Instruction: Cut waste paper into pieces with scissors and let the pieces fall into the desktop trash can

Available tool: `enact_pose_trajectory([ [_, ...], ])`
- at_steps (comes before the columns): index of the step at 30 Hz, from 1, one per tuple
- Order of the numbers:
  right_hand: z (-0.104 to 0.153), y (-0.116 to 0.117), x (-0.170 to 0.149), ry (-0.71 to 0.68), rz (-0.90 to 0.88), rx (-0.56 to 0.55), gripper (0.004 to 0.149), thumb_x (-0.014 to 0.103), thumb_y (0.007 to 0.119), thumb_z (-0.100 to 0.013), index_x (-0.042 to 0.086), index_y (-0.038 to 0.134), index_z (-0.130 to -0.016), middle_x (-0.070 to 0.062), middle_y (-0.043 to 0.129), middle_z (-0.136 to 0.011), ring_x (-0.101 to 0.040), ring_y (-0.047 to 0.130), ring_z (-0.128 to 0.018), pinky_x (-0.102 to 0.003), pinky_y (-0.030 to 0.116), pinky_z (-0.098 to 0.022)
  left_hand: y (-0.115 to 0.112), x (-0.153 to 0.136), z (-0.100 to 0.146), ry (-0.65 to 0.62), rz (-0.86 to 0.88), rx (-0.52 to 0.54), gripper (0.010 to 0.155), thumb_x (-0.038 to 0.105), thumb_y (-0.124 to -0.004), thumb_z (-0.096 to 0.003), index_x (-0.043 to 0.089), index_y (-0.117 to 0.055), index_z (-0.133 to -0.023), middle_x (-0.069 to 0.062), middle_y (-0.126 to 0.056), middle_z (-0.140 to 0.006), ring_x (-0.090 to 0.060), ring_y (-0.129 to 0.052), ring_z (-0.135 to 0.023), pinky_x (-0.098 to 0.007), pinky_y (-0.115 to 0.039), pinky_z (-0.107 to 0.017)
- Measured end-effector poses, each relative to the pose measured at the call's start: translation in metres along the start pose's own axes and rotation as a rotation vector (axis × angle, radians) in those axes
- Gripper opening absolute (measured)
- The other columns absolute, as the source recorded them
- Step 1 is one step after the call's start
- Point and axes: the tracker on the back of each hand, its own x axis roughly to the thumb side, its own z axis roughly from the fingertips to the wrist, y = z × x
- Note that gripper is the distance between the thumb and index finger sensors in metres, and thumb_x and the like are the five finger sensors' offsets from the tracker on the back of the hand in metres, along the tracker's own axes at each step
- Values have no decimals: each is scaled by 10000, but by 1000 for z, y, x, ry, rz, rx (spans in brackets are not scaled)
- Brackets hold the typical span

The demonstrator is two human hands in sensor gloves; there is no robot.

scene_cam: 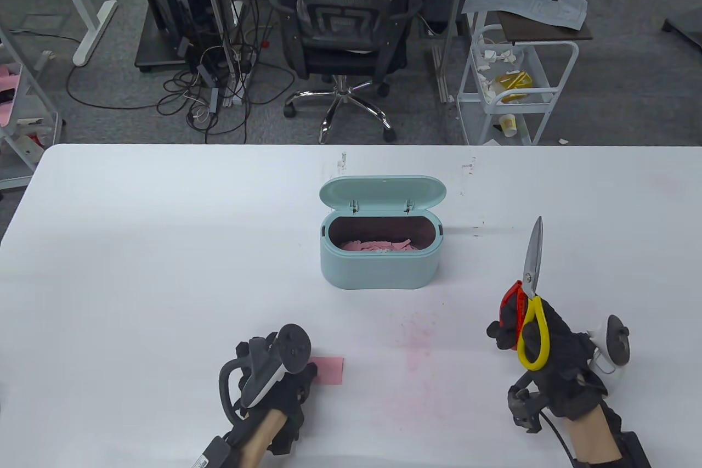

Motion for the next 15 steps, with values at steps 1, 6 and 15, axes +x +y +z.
enact_pose_trajectory([
  [1, 0, 0, -1, 1, 4, -1, 742, 563, 846, -342, 198, 587, -935, -11, 815, -778, -124, 1010, -449, -588, 725, -572, 1, -1, 0, -18, -14, 16, 370, 460, -955, -399, 275, -951, -719, -89, -902, -862, -381, -810, -853, -709, -432, -732],
  [6, 0, 1, -2, 12, 27, -5, 737, 562, 845, -343, 199, 591, -932, -12, 818, -775, -126, 1011, -446, -590, 726, -569, 10, -11, 3, -48, 91, 101, 348, 425, -899, -433, 303, -887, -759, -35, -1026, -756, -313, -972, -750, -627, -569, -735],
  [15, 0, 3, -3, 34, 31, -7, 715, 545, 862, -334, 208, 603, -909, 3, 831, -748, -118, 1014, -423, -587, 732, -565, 37, -15, 3, -230, 454, 284, 391, 373, -940, -397, 246, -910, -766, 6, -1121, -542, -239, -1123, -495, -531, -792, -629],
])
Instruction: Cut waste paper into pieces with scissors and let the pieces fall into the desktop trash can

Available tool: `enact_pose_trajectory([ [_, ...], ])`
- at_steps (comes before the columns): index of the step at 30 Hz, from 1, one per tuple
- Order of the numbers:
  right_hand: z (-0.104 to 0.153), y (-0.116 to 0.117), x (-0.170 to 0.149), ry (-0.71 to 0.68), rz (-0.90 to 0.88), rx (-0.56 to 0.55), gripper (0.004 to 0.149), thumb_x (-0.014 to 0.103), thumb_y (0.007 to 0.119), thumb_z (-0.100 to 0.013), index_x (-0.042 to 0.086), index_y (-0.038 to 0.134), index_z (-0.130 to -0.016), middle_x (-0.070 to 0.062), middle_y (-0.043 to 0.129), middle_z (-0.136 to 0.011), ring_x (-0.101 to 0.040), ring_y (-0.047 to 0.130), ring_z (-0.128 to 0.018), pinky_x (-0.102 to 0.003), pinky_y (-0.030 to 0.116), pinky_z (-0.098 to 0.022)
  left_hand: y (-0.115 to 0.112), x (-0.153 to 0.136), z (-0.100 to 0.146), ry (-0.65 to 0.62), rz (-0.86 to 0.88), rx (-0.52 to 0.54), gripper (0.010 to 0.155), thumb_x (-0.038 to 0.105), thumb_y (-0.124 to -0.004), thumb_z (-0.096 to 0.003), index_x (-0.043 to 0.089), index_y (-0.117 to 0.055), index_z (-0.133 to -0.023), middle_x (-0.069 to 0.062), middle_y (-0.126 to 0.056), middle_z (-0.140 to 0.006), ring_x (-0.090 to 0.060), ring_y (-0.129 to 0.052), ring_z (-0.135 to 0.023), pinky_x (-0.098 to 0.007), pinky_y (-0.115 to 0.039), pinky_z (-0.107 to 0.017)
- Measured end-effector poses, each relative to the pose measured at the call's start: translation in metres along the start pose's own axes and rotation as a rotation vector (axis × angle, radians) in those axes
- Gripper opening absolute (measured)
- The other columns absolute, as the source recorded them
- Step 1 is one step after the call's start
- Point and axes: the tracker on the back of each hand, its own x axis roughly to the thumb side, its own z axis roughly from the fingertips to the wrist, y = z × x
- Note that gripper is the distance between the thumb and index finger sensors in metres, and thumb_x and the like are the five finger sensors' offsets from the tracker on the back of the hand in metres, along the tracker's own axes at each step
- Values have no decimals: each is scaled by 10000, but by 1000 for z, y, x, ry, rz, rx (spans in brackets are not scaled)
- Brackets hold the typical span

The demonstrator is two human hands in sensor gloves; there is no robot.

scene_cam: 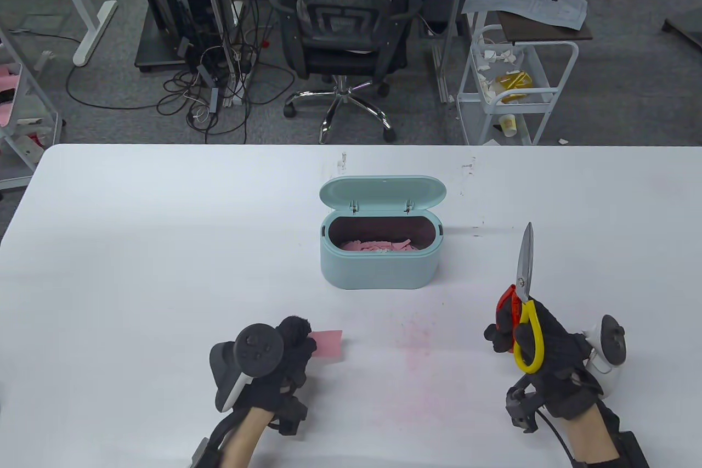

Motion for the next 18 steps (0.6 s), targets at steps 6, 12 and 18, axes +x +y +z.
enact_pose_trajectory([
  [6, -3, 2, -6, 33, 33, -5, 715, 514, 894, -317, 217, 589, -892, 19, 829, -733, -112, 1015, -421, -587, 732, -566, 25, 38, -27, -85, 161, 226, 370, 370, -961, -385, 247, -938, -734, 8, -1128, -535, -234, -1121, -502, -527, -788, -641],
  [12, -5, 3, -13, 67, 50, -3, 703, 503, 900, -317, 212, 587, -875, 31, 838, -716, -105, 1032, -418, -582, 741, -564, 25, 70, -73, -137, 234, 282, 365, 385, -963, -387, 268, -939, -732, 30, -1130, -547, -216, -1119, -526, -510, -783, -660],
  [18, -8, 3, -22, 99, 56, -59, 697, 485, 883, -333, 181, 576, -880, 18, 852, -742, -187, 1084, -517, -590, 725, -577, 2, 73, -112, -142, 322, 236, 365, 401, -939, -415, 295, -904, -763, 53, -1105, -596, -194, -1098, -590, -501, -755, -701],
])
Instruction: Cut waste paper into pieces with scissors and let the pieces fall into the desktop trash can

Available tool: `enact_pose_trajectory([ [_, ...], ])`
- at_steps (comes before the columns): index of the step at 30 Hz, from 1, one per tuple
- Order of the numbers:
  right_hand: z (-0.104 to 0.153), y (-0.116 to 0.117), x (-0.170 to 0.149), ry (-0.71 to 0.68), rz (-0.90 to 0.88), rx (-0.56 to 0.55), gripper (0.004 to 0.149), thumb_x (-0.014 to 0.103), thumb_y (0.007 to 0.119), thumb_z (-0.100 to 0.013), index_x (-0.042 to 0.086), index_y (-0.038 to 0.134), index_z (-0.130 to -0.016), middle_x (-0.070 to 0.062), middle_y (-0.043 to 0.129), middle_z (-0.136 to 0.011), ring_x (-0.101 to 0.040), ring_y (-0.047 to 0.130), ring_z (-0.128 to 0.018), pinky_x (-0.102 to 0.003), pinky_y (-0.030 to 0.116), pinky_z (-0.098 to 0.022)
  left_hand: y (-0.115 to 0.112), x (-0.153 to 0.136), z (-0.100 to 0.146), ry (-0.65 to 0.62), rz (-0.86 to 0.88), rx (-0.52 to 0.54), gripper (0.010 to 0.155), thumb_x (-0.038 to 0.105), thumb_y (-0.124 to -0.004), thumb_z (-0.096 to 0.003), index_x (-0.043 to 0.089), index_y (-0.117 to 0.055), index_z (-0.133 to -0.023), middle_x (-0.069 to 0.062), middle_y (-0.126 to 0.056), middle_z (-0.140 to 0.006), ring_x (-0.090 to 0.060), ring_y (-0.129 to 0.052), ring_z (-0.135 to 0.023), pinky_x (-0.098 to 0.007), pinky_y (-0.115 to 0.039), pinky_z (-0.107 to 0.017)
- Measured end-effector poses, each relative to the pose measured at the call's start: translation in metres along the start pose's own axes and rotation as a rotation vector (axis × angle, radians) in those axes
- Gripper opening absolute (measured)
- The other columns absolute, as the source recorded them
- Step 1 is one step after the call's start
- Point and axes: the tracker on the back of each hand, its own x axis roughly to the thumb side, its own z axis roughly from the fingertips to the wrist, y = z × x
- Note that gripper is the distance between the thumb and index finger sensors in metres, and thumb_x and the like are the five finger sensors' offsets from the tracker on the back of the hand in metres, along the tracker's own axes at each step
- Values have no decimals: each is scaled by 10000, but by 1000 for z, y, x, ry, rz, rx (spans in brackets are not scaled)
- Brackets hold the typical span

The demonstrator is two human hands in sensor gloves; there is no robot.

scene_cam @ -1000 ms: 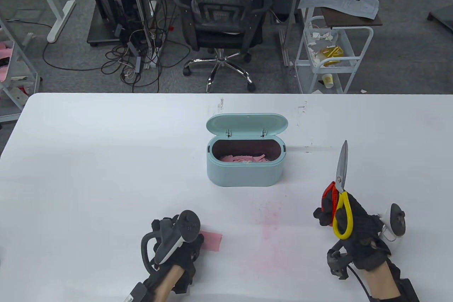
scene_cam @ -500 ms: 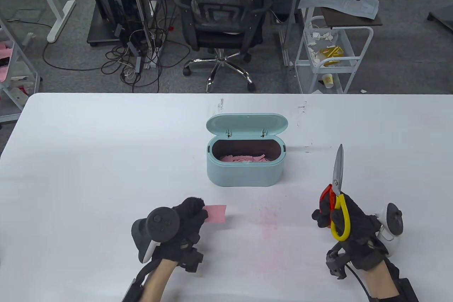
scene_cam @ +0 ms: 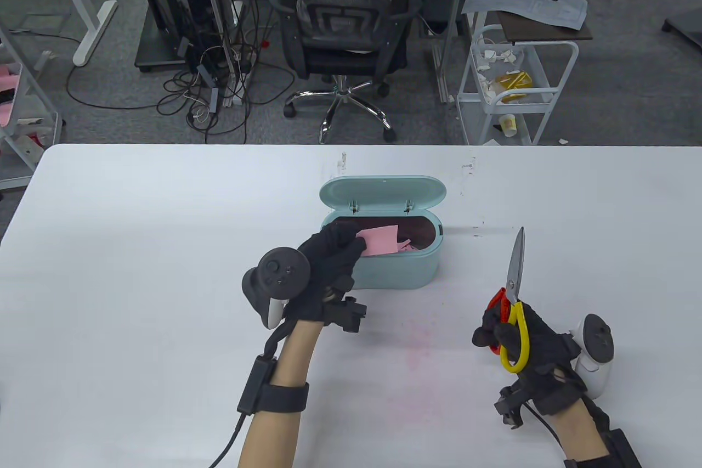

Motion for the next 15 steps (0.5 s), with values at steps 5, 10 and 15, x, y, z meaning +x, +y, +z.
enact_pose_trajectory([
  [5, -4, 1, -3, 2, 73, 26, 697, 485, 874, -344, 193, 555, -891, 29, 852, -711, -119, 1073, -425, -595, 712, -583, -14, -16, -4, 82, 77, 17, 366, 414, -926, -433, 308, -887, -781, 66, -1094, -621, -180, -1092, -621, -599, -622, -756],
  [10, -20, 16, 6, -28, 83, 23, 697, 485, 877, -351, 220, 540, -900, 37, 835, -725, -109, 1039, -416, -605, 716, -577, -19, -21, -9, 109, 53, -10, 367, 427, -911, -448, 312, -875, -795, 76, -1086, -632, -173, -1084, -632, -577, -558, -783],
  [15, -53, 48, 20, -36, 25, -2, 702, 501, 875, -346, 231, 540, -900, 45, 835, -720, -98, 1027, -386, -597, 734, -564, -22, -26, -10, 158, 128, -35, 370, 419, -907, -450, 297, -876, -799, 63, -1085, -632, -187, -1080, -626, -564, -480, -795],
])
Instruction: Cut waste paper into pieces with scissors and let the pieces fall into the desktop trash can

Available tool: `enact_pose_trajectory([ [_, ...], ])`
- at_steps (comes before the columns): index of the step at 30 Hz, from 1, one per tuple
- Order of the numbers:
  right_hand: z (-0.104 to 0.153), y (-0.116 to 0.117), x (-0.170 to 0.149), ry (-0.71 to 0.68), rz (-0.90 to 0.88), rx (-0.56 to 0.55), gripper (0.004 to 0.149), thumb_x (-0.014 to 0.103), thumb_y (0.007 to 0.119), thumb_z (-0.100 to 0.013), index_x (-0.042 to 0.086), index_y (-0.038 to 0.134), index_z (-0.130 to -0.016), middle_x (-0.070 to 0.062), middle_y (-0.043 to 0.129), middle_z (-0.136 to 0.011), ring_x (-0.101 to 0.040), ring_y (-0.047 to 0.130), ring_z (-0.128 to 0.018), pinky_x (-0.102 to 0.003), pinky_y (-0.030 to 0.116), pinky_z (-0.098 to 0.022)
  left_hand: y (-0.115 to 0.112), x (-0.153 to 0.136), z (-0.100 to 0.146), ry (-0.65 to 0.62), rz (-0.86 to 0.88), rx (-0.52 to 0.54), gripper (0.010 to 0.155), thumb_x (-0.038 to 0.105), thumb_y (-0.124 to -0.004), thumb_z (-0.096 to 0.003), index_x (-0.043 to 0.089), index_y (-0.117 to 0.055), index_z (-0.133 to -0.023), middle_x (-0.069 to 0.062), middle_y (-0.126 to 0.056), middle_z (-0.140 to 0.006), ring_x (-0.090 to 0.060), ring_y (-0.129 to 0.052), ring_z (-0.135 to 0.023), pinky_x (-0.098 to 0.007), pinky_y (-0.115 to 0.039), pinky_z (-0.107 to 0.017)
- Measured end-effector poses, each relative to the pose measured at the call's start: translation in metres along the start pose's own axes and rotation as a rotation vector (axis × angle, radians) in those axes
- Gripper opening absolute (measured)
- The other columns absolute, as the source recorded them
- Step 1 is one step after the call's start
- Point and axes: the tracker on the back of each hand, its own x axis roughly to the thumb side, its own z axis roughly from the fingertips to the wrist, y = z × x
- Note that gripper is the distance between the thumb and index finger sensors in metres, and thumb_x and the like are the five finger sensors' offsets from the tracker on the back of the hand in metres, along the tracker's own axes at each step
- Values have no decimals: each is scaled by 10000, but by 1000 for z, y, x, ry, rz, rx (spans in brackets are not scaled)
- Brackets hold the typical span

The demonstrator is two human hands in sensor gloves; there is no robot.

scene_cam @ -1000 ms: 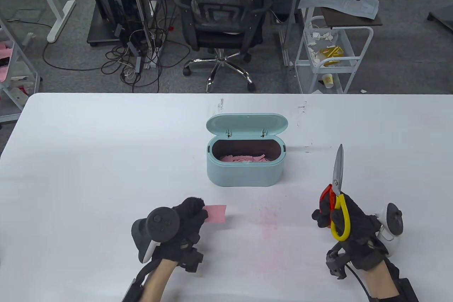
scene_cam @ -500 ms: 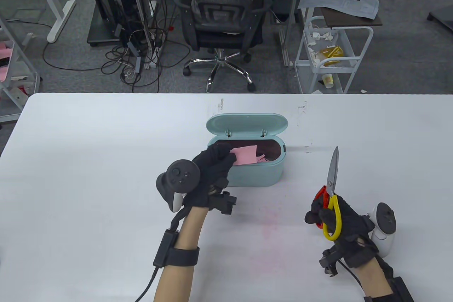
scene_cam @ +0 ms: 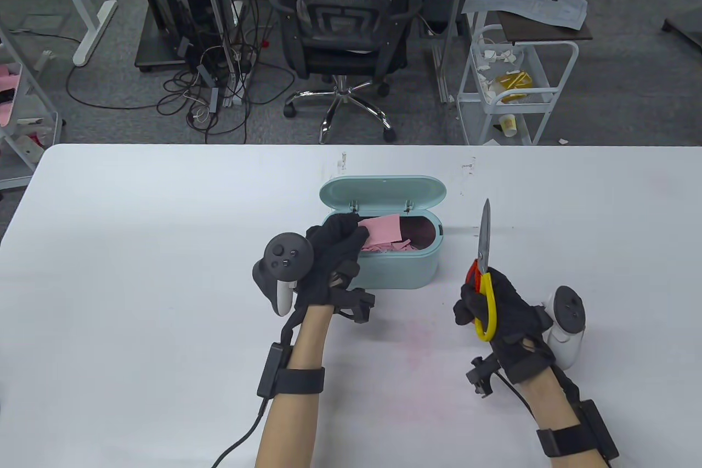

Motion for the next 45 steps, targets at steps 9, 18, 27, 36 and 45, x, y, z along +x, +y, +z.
enact_pose_trajectory([
  [9, -22, 49, -34, 167, 122, 154, 918, 710, 810, -329, 241, 361, -978, -9, 654, -862, -196, 885, -563, -673, 666, -557, 1, -10, -1, 34, 23, 34, 366, 432, -897, -461, 317, -866, -807, 78, -1080, -642, -174, -1072, -632, -486, -502, -808],
  [18, -16, 59, -49, 246, 233, 209, 949, 792, 681, -375, 196, 279, -995, -35, 634, -887, -246, 865, -591, -644, 690, -529, 3, -13, -3, 82, 50, 10, 365, 420, -908, -452, 294, -884, -794, 62, -1089, -624, -185, -1070, -618, -481, -480, -801],
  [27, -16, 68, -53, 275, 264, 232, 934, 782, 695, -371, 177, 327, -980, -22, 713, -819, -230, 910, -511, -607, 750, -473, 3, -14, -2, 94, 85, 16, 366, 421, -907, -452, 291, -882, -794, 65, -1089, -618, -183, -1065, -616, -487, -470, -800],
  [36, -24, 76, -50, 255, 277, 212, 905, 762, 717, -361, 177, 374, -960, 13, 771, -756, -194, 945, -433, -569, 795, -421, 5, -16, -3, 98, 109, 13, 364, 423, -919, -442, 285, -903, -778, 67, -1105, -597, -178, -1080, -603, -579, -494, -774],
  [45, -26, 74, -52, 250, 264, 174, 882, 747, 730, -351, 177, 406, -942, 43, 812, -705, -165, 967, -375, -540, 825, -376, 5, -13, -2, 96, 77, 22, 364, 418, -916, -442, 273, -911, -776, 58, -1113, -593, -182, -1081, -600, -614, -498, -759],
])
